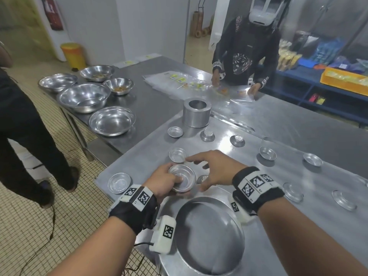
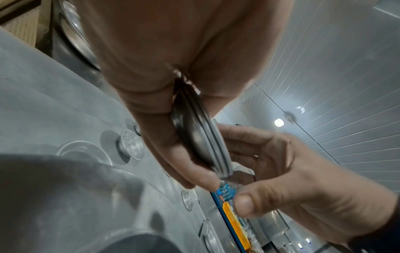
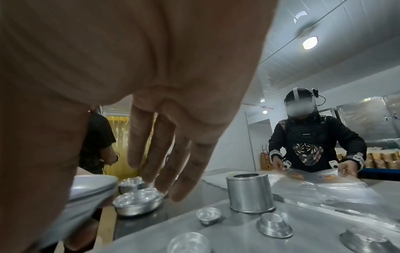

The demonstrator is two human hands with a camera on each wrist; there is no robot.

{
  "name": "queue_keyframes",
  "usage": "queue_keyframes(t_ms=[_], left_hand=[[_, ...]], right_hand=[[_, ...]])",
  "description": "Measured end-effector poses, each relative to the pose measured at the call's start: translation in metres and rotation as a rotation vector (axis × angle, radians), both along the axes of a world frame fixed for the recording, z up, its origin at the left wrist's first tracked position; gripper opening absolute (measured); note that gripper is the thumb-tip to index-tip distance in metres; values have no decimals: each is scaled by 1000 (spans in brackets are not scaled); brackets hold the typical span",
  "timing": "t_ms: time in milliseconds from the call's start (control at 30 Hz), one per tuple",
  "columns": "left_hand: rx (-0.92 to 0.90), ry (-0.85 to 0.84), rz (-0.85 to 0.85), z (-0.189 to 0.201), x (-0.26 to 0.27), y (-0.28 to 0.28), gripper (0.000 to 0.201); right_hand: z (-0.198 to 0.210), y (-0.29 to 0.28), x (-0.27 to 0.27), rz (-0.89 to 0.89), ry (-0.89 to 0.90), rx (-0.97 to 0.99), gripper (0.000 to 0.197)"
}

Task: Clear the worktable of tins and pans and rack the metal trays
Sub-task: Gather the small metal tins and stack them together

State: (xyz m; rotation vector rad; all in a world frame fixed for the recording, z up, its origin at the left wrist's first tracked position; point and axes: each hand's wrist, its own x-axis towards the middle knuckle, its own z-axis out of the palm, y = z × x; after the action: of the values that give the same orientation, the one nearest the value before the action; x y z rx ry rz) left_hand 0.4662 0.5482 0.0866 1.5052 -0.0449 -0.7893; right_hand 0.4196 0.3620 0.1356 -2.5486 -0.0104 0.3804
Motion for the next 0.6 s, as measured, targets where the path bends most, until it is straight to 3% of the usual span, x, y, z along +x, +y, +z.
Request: queue_keyframes(t_ms=[167, 367, 467, 600], left_hand=[[-51, 55, 34, 1, -3, -2, 27], [-26, 71, 83, -9, -4, -6, 23], [82, 13, 87, -15, -3, -9, 23], [167, -47, 57, -26, 1, -11, 38]], right_hand=[[-9, -27, 18, 26, 86, -104, 81], [-47, -52, 44, 138, 188, -292, 82], [-76, -61, 53, 178, 214, -394, 86], [-114, -69, 62, 257, 214, -497, 88]])
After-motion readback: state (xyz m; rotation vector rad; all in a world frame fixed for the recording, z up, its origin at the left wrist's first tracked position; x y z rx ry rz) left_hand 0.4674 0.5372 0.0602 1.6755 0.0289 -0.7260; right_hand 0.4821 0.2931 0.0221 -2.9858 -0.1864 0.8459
